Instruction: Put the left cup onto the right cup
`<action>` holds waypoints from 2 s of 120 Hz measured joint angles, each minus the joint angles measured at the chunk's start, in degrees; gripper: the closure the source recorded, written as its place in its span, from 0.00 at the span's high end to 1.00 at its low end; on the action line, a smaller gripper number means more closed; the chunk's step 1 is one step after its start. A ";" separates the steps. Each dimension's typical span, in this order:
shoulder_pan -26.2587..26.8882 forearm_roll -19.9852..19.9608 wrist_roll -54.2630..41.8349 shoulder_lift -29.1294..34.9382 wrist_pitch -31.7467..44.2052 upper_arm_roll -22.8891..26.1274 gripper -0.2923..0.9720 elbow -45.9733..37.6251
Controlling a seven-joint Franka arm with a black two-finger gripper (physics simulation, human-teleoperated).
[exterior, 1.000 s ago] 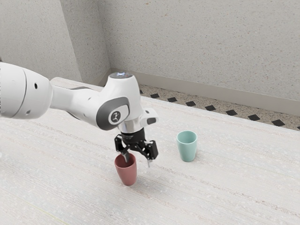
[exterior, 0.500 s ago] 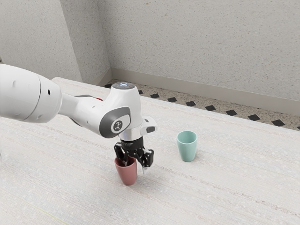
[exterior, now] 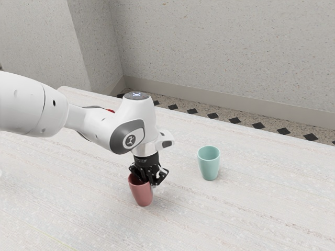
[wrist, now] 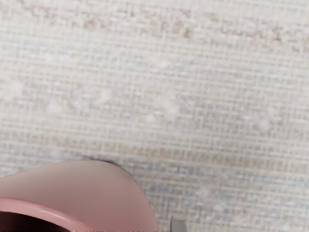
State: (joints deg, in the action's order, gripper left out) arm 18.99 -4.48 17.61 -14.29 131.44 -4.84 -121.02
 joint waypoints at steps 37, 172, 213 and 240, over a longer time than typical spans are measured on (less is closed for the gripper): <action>0.04 0.59 1.28 0.95 -0.54 -0.41 0.15 0.23; 7.36 9.90 1.85 -23.84 -28.98 3.98 0.15 56.51; 7.61 10.75 0.78 -27.76 -31.71 3.86 0.15 64.11; 7.27 11.48 0.21 -31.45 -32.70 3.66 0.15 69.23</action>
State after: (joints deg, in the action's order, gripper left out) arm 26.26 6.99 17.82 -45.74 98.74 -1.19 -51.79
